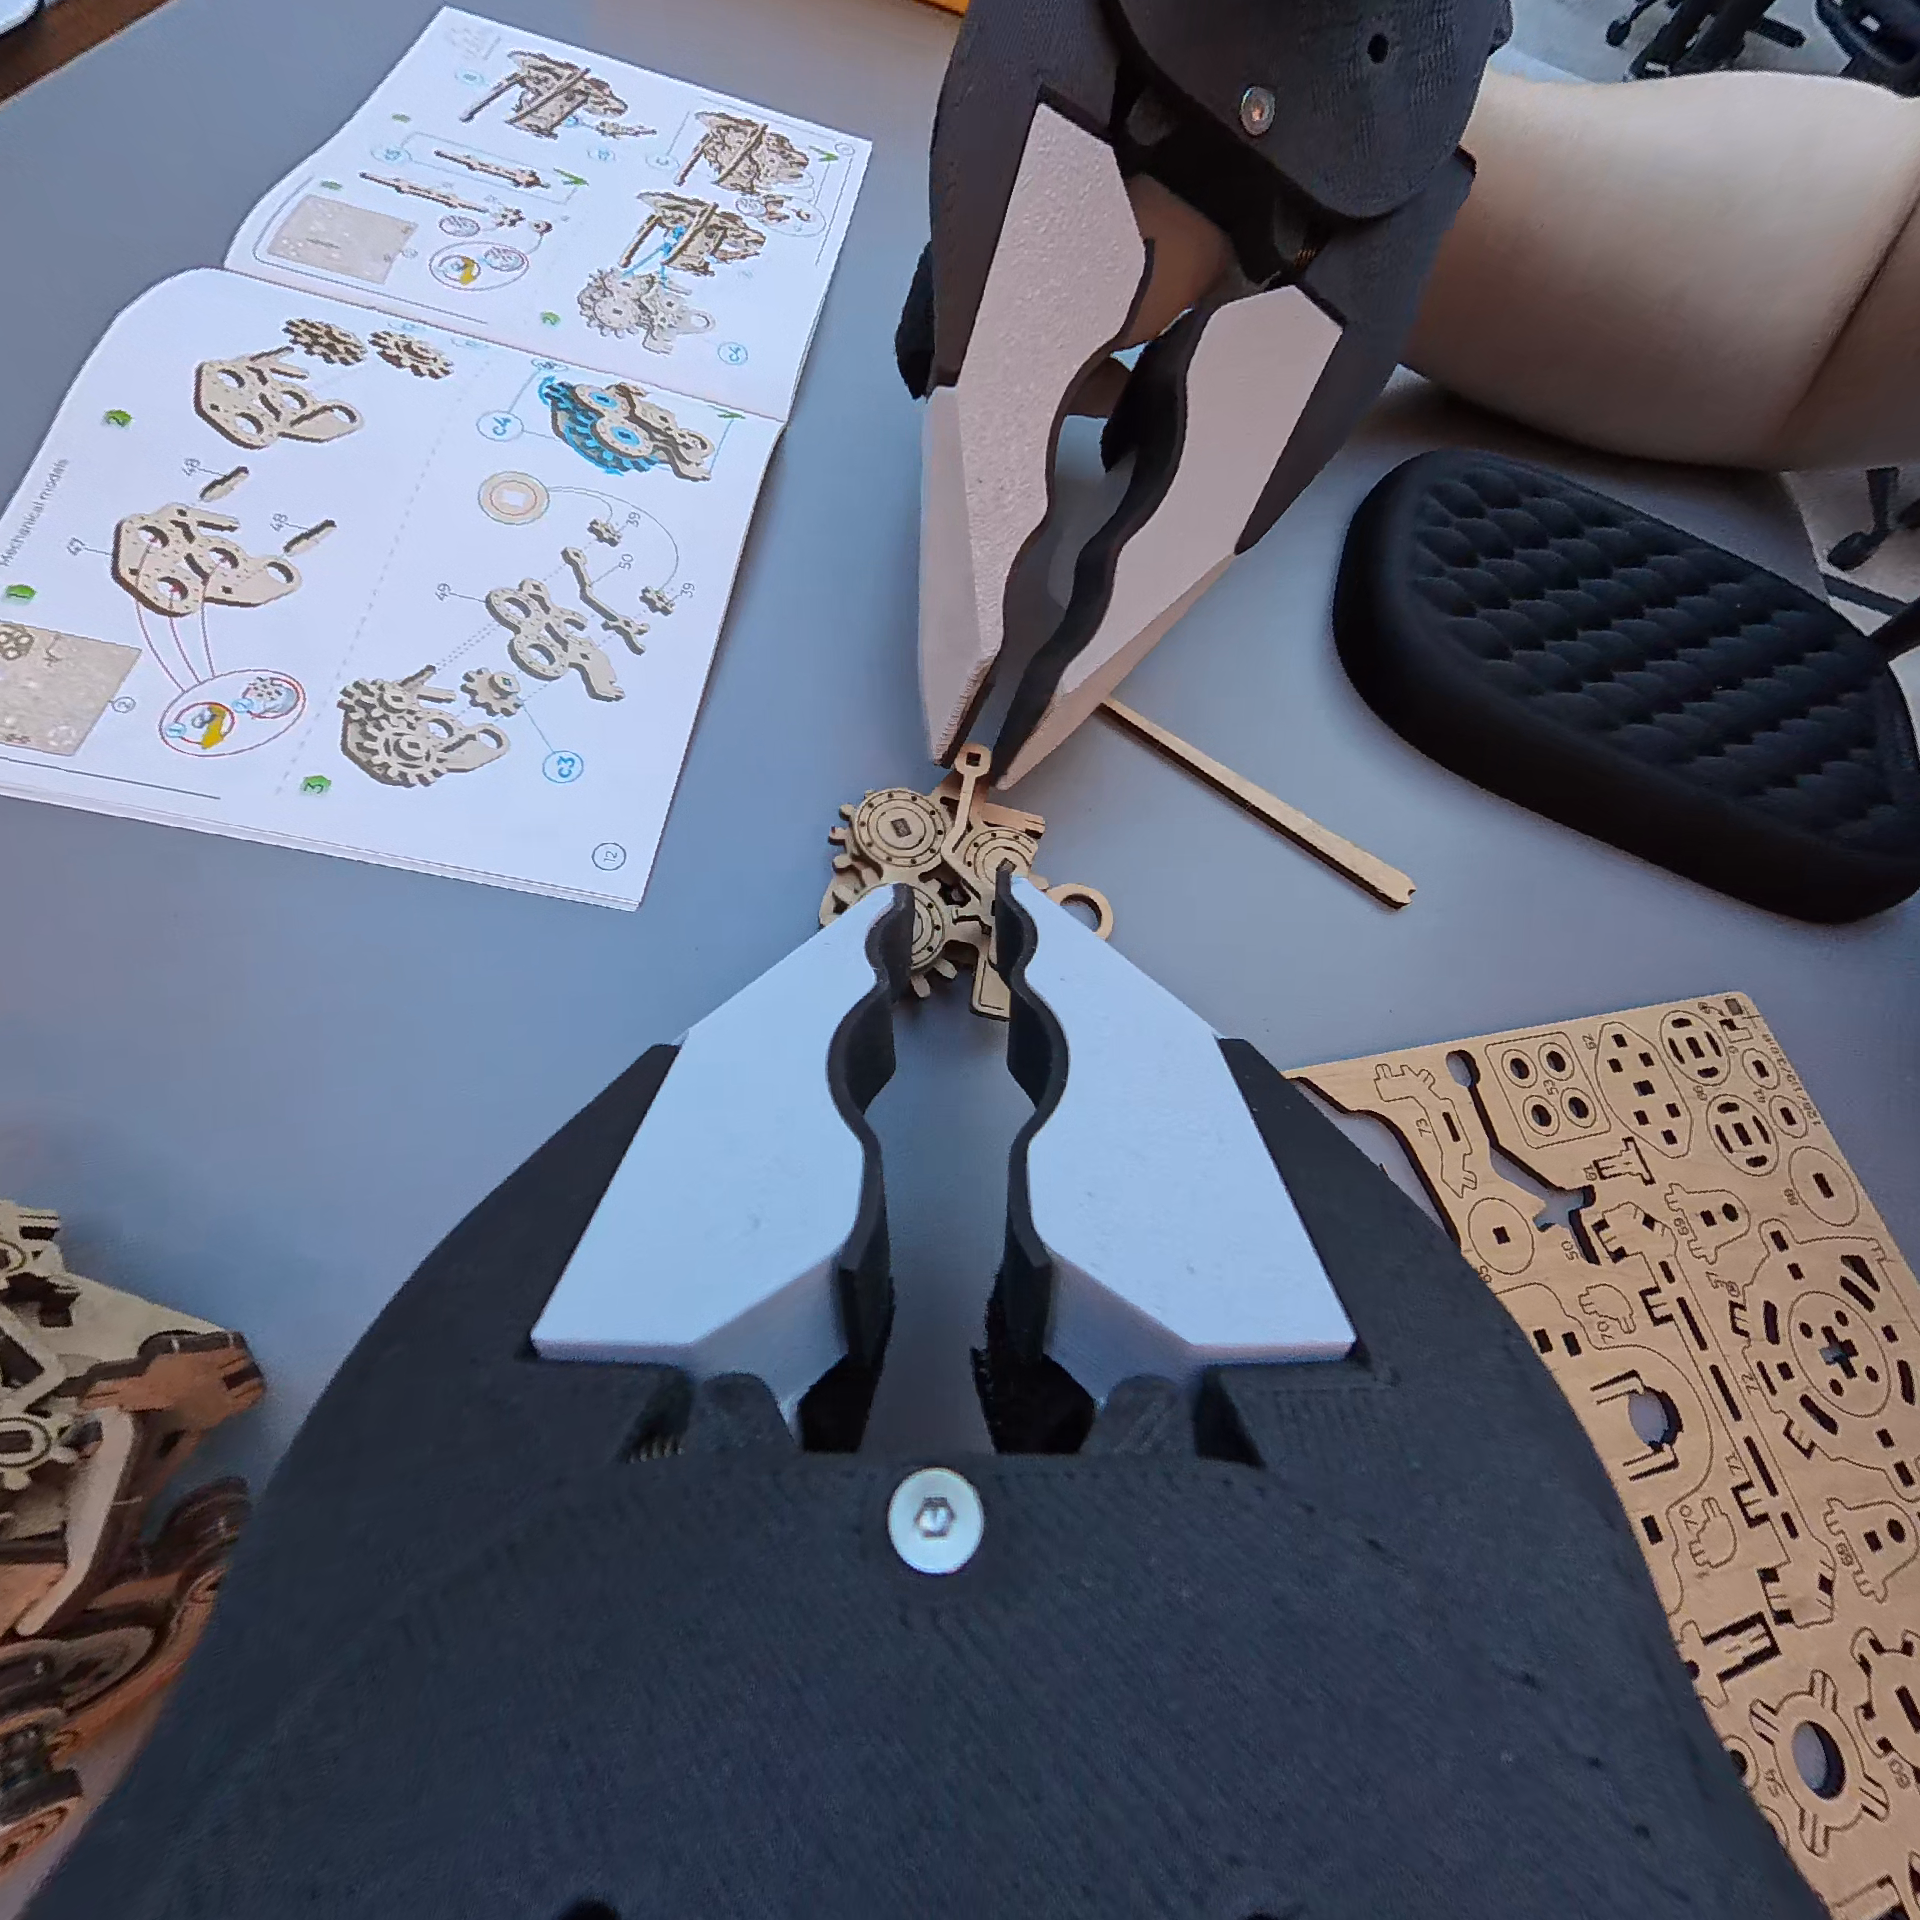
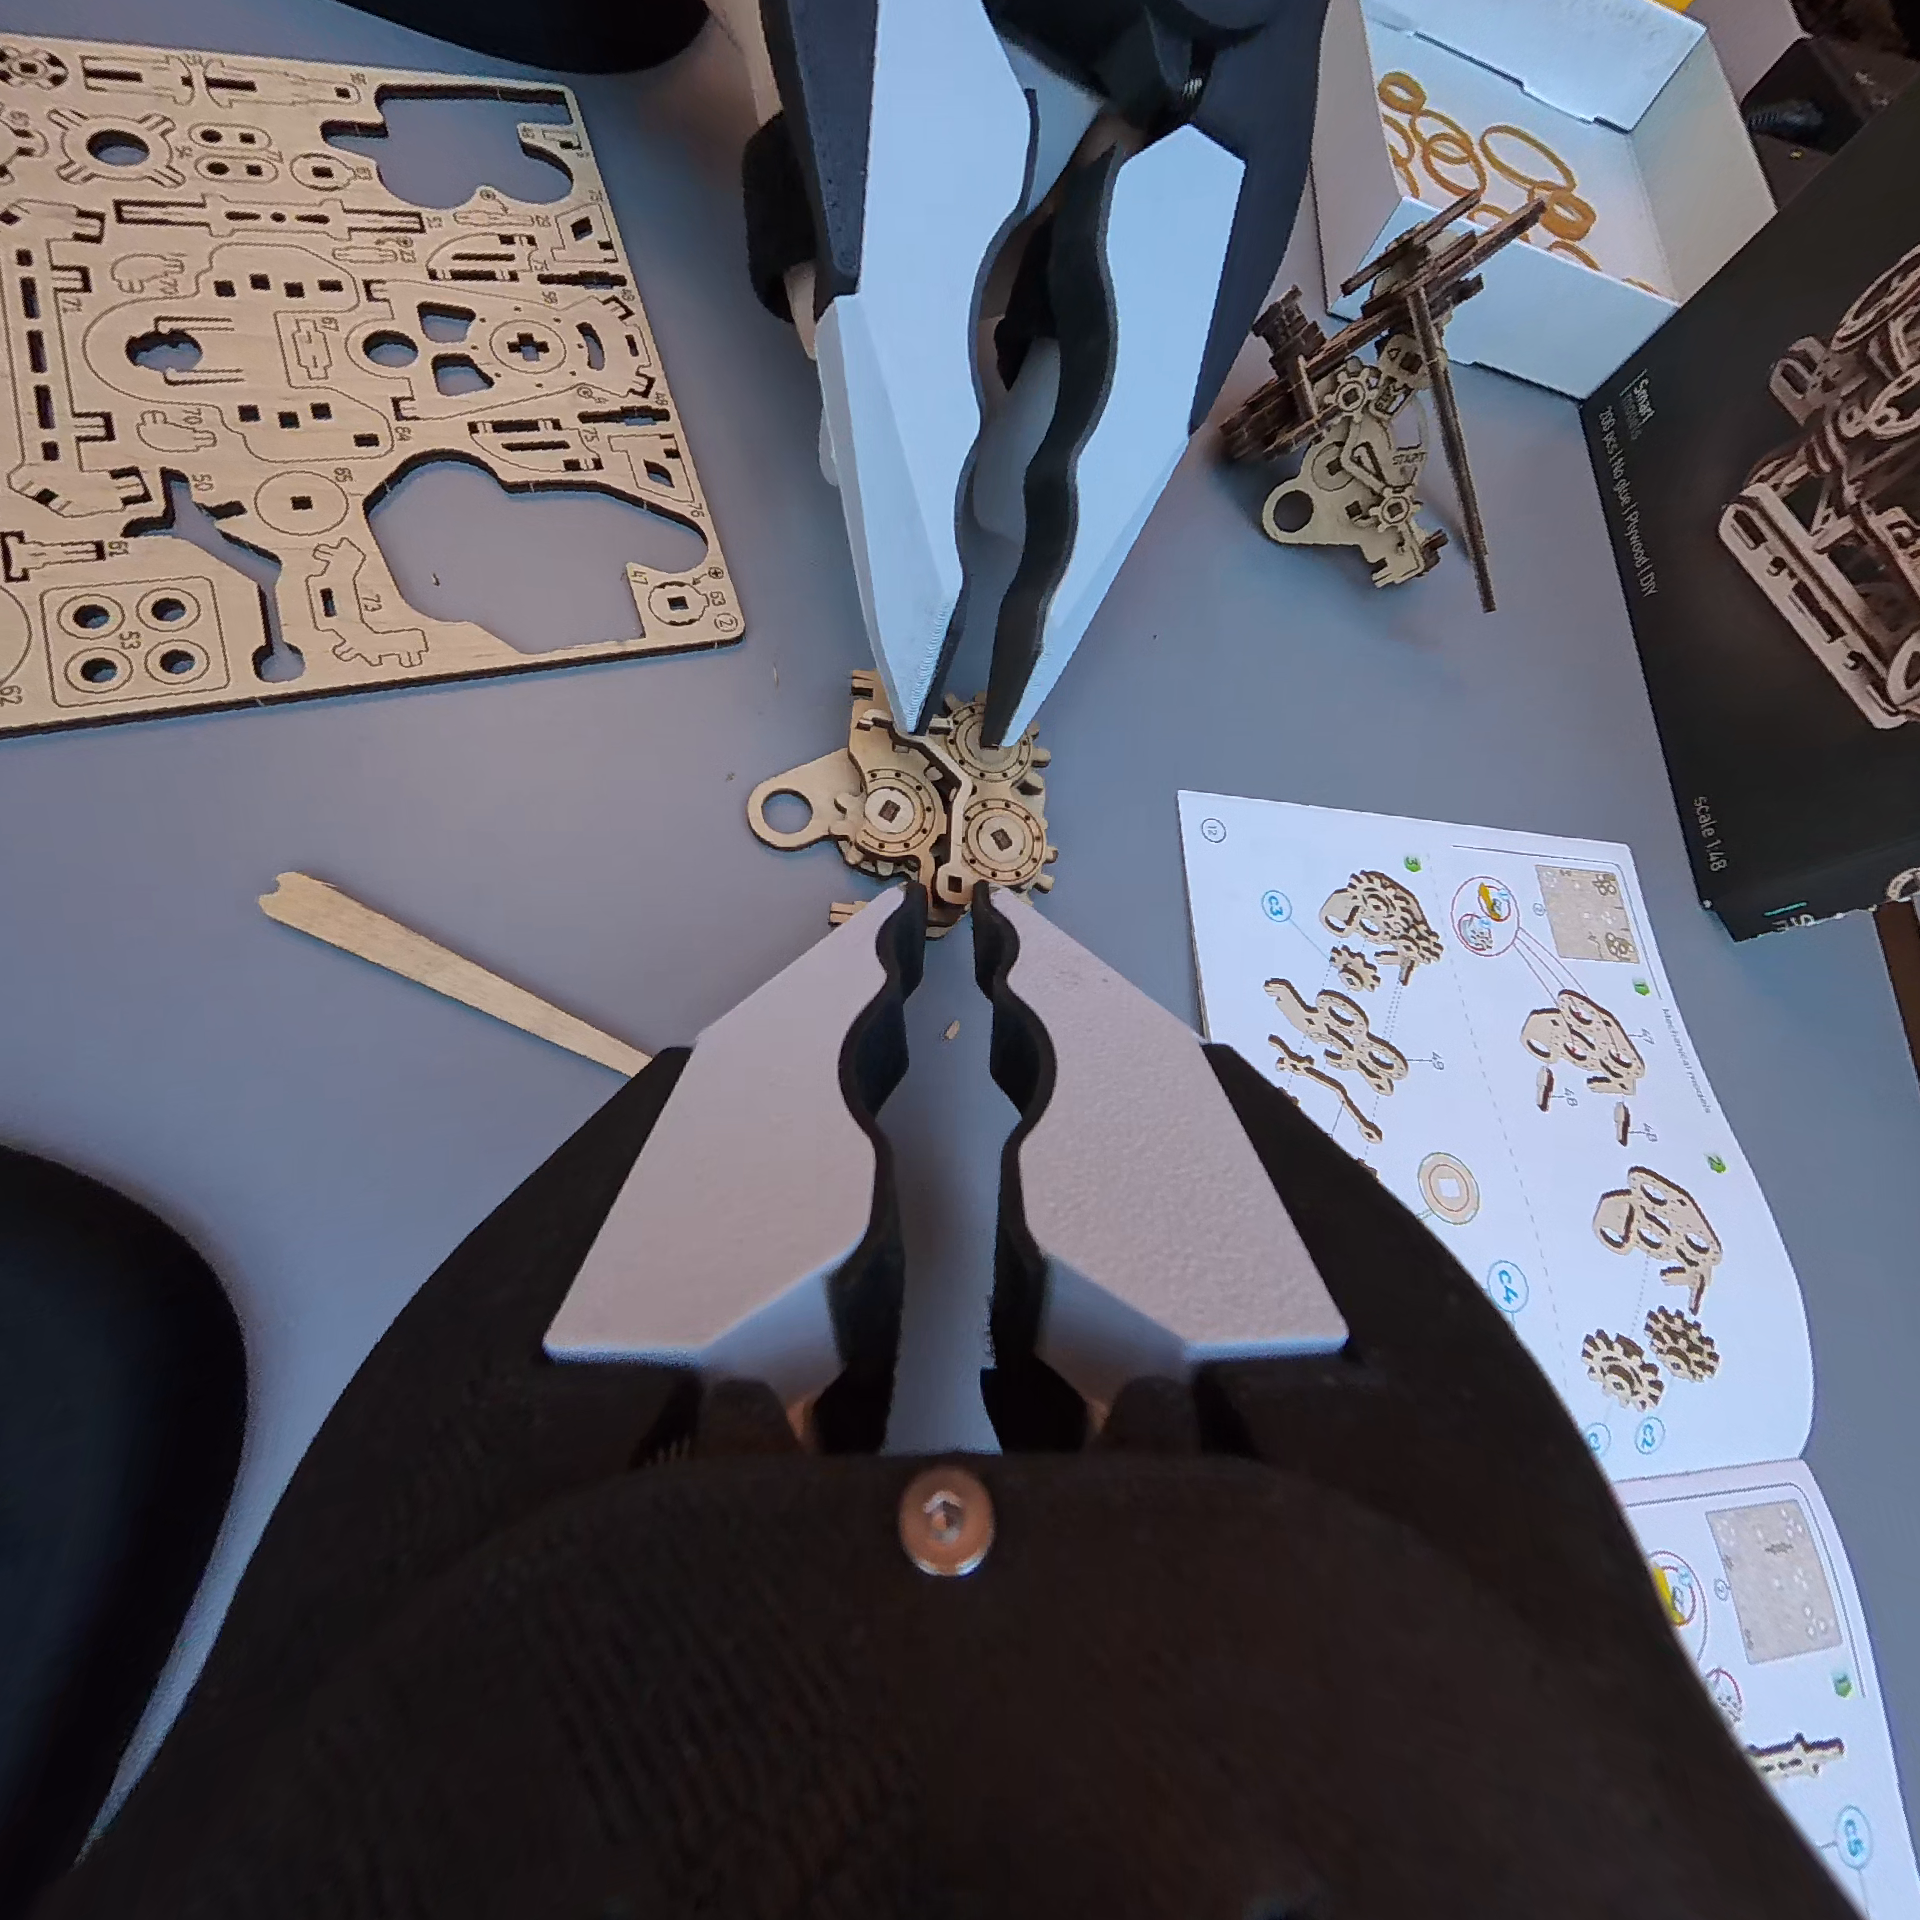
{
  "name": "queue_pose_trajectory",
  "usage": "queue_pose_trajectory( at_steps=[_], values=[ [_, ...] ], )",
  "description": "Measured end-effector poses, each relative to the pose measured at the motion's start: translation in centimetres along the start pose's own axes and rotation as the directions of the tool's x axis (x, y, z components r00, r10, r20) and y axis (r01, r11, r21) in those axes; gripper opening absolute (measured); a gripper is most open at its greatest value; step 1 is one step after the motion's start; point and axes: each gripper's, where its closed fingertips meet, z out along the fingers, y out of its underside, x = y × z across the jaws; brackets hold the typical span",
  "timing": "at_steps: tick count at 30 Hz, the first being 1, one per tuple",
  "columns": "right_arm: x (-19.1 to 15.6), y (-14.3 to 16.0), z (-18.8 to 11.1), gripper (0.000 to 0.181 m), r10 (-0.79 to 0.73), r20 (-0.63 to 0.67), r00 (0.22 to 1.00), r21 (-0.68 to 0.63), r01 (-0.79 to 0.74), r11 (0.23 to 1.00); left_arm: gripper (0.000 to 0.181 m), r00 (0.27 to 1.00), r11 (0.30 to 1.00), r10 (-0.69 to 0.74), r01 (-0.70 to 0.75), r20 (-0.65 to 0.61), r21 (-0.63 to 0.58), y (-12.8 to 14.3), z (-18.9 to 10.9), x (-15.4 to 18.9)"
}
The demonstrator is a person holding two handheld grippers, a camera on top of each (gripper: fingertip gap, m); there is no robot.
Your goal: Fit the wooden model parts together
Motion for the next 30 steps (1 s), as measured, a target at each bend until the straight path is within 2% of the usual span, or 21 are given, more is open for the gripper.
queue_pose_trajectory(
  at_steps=[11,14,19,22,26,29,30],
  values=[
    [0.2,-0.5,-0.5,0.009,0.025,0.011,1.0,0.053,-0.026,0.998,0.015,1.0,1.0,-0.005,0.005,-0.004,-0.003,0.1,0.1,0.0],
    [0.2,-0.9,-0.8,0.001,0.034,0.015,0.999,0.078,-0.035,0.996,0.015,1.0,1.0,-0.007,0.007,-0.005,-0.003,0.1,0.1,0.0],
    [0.7,-1.3,-1.0,0.0,0.091,0.019,0.996,0.121,-0.093,0.988,0.015,1.0,1.0,-0.016,0.016,-0.009,-0.001,0.1,0.0,0.0],
    [0.6,-0.5,-0.5,0.0,0.095,0.021,0.995,0.085,-0.097,0.992,0.015,1.0,1.0,-0.021,0.021,-0.011,-0.001,0.1,0.0,0.0],
    [0.4,-1.9,-1.1,0.0,0.106,0.04,0.994,0.143,-0.11,0.983,0.014,1.0,1.0,-0.027,0.027,-0.015,0.0,0.1,0.0,0.0],
    [0.1,-0.6,-0.4,0.0,0.118,0.055,0.991,0.082,-0.123,0.989,0.015,0.999,1.0,-0.028,0.028,-0.017,-0.001,0.1,0.0,0.0],
    [0.2,-0.9,-0.5,0.0,0.115,0.046,0.992,0.105,-0.119,0.987,0.014,0.999,1.0,-0.03,0.03,-0.017,0.001,0.1,0.0,0.0]
  ],
)
